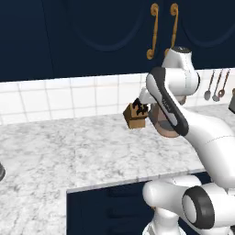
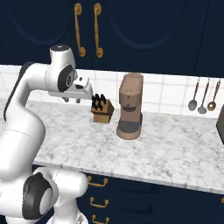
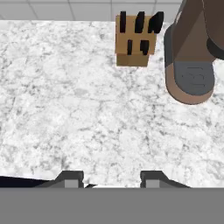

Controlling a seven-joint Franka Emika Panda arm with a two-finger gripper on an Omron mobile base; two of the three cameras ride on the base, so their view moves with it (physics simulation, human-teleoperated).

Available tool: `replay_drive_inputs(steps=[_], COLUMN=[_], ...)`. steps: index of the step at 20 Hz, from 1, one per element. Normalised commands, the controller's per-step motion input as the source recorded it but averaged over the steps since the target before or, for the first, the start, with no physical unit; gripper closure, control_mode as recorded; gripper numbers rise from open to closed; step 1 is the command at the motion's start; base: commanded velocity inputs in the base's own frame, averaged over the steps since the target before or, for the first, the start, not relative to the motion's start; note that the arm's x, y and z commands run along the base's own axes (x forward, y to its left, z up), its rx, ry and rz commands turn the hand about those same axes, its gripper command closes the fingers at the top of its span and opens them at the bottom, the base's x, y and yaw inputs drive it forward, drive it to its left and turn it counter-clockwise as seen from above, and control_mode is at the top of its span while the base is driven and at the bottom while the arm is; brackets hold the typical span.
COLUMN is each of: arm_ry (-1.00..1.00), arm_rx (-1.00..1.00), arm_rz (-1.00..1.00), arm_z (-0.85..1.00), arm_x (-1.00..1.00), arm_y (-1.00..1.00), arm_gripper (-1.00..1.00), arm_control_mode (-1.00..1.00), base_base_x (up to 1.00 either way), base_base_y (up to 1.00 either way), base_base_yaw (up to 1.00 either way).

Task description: Take a straw from the drawer in front and place it inside the glass cup on the dining counter.

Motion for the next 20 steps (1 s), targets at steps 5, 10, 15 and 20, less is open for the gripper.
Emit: replay_drive_inputs(steps=[5,10,15,20], arm_ry=[0.00,0.00,0.00,0.00], arm_rx=[0.00,0.00,0.00,0.00], arm_rz=[0.00,0.00,0.00,0.00], arm_z=[0.00,0.00,0.00,0.00], arm_x=[0.00,0.00,0.00,0.00], arm_y=[0.00,0.00,0.00,0.00], arm_gripper=[-1.00,-1.00,-1.00,-1.00], arm_control_mode=[1.00,1.00,1.00,1.00], base_base_x=[-0.51,-0.59,0.00,0.00], base_base_y=[-0.02,-0.46,-0.75,-0.66], base_base_yaw=[0.01,0.15,0.53,0.68])
